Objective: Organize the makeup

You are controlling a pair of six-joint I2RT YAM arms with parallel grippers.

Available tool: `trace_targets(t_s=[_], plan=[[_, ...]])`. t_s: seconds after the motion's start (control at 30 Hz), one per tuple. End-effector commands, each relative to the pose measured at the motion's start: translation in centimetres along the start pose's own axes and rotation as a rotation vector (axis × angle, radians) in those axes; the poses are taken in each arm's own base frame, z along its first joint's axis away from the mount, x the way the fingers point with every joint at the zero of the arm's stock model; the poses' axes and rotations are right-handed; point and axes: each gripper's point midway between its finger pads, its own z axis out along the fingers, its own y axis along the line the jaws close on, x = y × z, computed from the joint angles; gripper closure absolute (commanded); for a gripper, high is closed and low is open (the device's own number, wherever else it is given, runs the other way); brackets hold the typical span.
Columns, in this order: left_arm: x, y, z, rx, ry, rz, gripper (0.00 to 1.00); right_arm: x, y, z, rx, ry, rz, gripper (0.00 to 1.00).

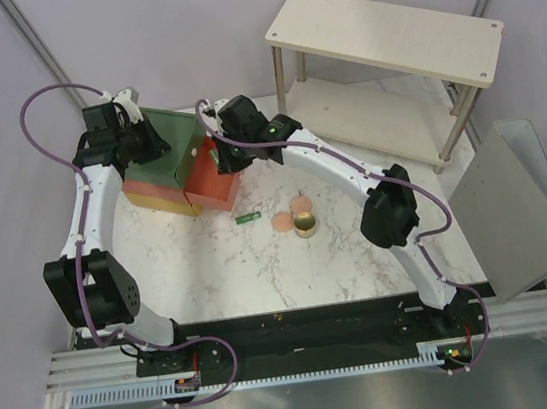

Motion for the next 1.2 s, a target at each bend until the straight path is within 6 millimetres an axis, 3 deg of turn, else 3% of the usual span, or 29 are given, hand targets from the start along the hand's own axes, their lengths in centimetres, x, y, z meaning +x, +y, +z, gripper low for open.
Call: trace_targets(t_s=[0.0, 0.03, 0.07, 0.13, 0.17, 0.23, 0.27, 0.33, 0.37, 0.6, 0.63, 0.7, 0.73, 0.77, 0.8, 0.83, 0.9, 1.0, 1.17], plan=[[12.6, 3.5, -0.3, -0.141, 0.449, -0.076, 0.84, 0.9, 1.8, 1.8, -0.077, 0.042, 0.04, 0.9], [12.6, 3.6, -0.3, -0.142, 0.449, -0.076, 0.84, 1.2, 1.8, 2.1, -0.08, 0.049, 0.041, 0.88], [12.6, 3.6, -0.3, -0.142, 0.451, -0.075, 0.84, 1.3, 1.7, 2.2, -0.081, 0.05, 0.041, 0.76], [12.6, 3.5, -0.4, -0.142, 0.448, -0.074, 0.84, 1.7, 1.4, 2.3, -0.067, 0.054, 0.034, 0.63], [12.7, 3.6, -0.4, -0.144, 0.451, -0.074, 0.84, 1.0, 1.5, 1.7, -0.066, 0.032, 0.026, 0.5], [12.7, 3.5, -0.4, -0.141, 0.451, -0.077, 0.84, 1.2, 0.9, 1.5, -0.036, 0.022, 0.009, 0.35], [12.7, 3.5, -0.3, -0.14, 0.452, -0.077, 0.84, 0.1, 0.9, 0.5, -0.034, -0.015, 0.001, 0.27], [12.7, 3.5, -0.3, -0.139, 0.454, -0.08, 0.84, 0.0, 0.5, 0.0, -0.013, -0.03, -0.019, 0.2], [12.8, 3.5, -0.3, -0.138, 0.453, -0.078, 0.84, -1.0, 0.7, -1.1, -0.014, -0.064, -0.031, 0.17], [12.6, 3.5, -0.4, -0.141, 0.448, -0.077, 0.84, -1.1, 0.4, -4.6, -0.027, -0.12, -0.126, 0.12], [12.6, 3.5, -0.5, -0.142, 0.445, -0.075, 0.84, 0.3, -0.2, -4.4, -0.02, -0.091, -0.134, 0.12], [12.6, 3.5, -0.5, -0.144, 0.446, -0.076, 0.84, 0.8, -0.2, -5.4, -0.043, -0.097, -0.184, 0.12], [12.6, 3.5, -0.5, -0.144, 0.446, -0.076, 0.84, 2.2, -0.4, -5.4, -0.051, -0.081, -0.198, 0.12], [12.7, 3.5, -0.5, -0.143, 0.446, -0.078, 0.84, 3.1, -0.6, -5.4, -0.072, -0.07, -0.237, 0.12], [12.8, 3.5, -0.5, -0.142, 0.449, -0.079, 0.84, 5.8, -1.1, -4.7, -0.089, -0.017, -0.253, 0.12], [12.7, 3.5, -0.5, -0.141, 0.448, -0.079, 0.84, 5.7, -0.8, -5.0, -0.114, -0.05, -0.28, 0.12], [12.9, 3.5, -0.5, -0.141, 0.452, -0.083, 0.84, 8.2, -1.0, -4.2, -0.169, -0.044, -0.351, 0.11], [13.1, 3.4, -0.4, -0.137, 0.453, -0.087, 0.84, 10.0, -1.5, -3.6, -0.186, -0.043, -0.383, 0.07], [13.5, 3.5, -0.5, -0.141, 0.46, -0.088, 0.84, 12.2, -2.2, -0.8, -0.228, 0.024, -0.329, 0.07]])
